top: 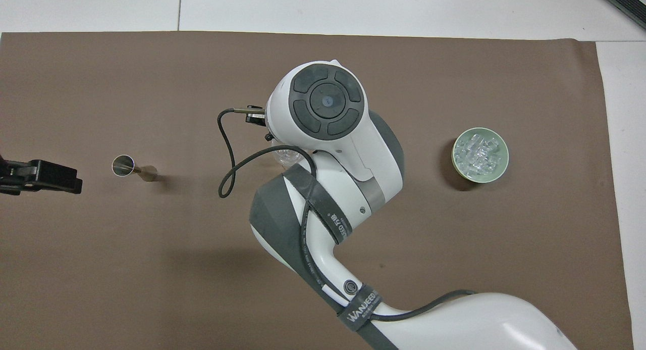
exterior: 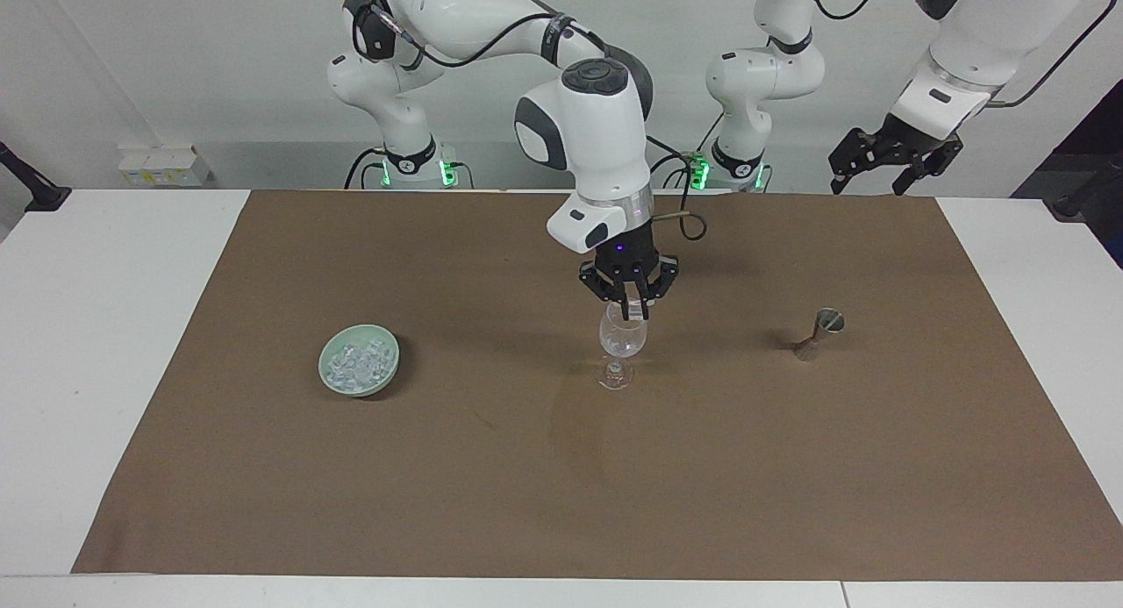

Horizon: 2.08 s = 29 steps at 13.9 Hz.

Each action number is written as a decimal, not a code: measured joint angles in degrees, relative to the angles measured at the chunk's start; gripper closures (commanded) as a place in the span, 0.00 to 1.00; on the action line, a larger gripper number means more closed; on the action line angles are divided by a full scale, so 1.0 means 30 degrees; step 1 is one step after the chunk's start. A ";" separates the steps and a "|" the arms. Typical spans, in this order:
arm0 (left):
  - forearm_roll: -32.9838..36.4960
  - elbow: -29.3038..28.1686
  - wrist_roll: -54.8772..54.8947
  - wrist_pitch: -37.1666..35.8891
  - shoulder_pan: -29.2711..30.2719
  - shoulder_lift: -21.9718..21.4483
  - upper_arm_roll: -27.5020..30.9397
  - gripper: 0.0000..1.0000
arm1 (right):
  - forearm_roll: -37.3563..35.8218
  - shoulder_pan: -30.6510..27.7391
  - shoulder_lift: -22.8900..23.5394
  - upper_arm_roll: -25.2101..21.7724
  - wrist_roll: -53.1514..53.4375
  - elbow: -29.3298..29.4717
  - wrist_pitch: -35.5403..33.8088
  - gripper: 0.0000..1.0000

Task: Pour wine and add ice with both arms
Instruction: 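Tilt the ice container with the right gripper to pour ice into the glass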

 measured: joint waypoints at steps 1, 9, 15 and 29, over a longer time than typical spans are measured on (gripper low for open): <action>0.0000 0.0109 0.0000 0.0026 0.0005 -0.0080 0.0077 0.00 | -0.0090 0.0007 0.0001 -0.0004 0.0000 0.0000 -0.0011 1.00; 0.0000 0.0710 0.0000 0.0039 0.0018 -0.0456 0.0202 0.00 | -0.0852 0.0003 0.0075 -0.0084 0.0097 -0.0664 -0.0067 1.00; 0.0000 0.0710 0.0000 0.0039 0.0018 -0.0456 0.0202 0.00 | -0.0891 0.0090 0.0076 -0.0069 0.0157 -0.0962 -0.0081 1.00; 0.0000 0.0710 0.0000 0.0039 0.0018 -0.0456 0.0202 0.00 | -0.0918 0.0329 -0.0489 -0.0078 0.0223 -0.0982 -0.0845 0.54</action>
